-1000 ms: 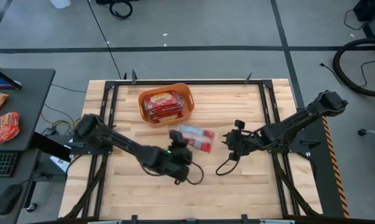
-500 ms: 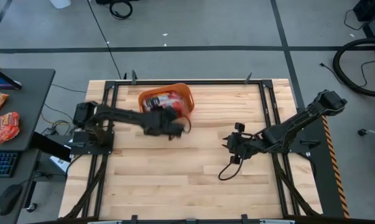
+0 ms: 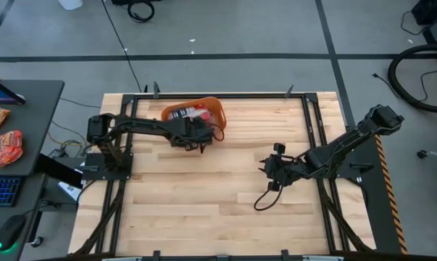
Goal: Sort popcorn bags into baskets
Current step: Put the popcorn bag into the orange bin, then return to Home Position
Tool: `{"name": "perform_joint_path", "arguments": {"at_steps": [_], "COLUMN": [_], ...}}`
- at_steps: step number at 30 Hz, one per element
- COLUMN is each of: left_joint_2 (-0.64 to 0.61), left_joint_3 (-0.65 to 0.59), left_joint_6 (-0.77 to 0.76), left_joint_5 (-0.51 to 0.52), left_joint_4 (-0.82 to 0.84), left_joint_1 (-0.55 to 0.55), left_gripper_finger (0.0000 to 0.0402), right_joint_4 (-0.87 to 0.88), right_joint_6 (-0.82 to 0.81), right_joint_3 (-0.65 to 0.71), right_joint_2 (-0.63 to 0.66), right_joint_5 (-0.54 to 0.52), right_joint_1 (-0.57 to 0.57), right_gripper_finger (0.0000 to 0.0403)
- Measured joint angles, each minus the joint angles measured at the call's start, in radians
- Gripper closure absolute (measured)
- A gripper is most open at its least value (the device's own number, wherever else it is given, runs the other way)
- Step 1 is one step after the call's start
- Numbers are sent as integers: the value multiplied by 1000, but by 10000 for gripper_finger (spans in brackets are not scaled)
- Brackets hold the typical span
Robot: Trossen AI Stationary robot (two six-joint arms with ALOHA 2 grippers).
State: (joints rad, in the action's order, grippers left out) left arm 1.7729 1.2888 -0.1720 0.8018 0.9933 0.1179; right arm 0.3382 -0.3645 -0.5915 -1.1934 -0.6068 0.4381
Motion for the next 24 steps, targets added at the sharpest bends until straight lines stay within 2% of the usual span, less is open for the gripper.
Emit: {"name": "perform_joint_path", "arguments": {"at_steps": [7, 10, 13, 17, 24], "left_joint_2": [-48, -99, -165, -272, -494], "left_joint_3": [-4, -4, -5, -87, -366], "left_joint_6": [-4, 0, 1, 44, 53], "left_joint_5": [7, -1, -54, -152, -331], "left_joint_4": [46, 56, 43, -118, -453], "left_joint_1": [-73, -92, -96, -97, -106], "left_gripper_finger": [231, 212, 206, 210, 228], "right_joint_4": [1, 5, 9, -13, -88], "right_joint_6": [-3, 0, 0, -2, -29], "right_joint_3": [0, -1, -1, 13, 70], "right_joint_2": [0, 1, 2, 2, 17], "right_joint_5": [5, 5, 5, 5, 0], "right_joint_1": [0, 0, 0, 13, 50], "right_gripper_finger": [272, 272, 272, 272, 272]}}
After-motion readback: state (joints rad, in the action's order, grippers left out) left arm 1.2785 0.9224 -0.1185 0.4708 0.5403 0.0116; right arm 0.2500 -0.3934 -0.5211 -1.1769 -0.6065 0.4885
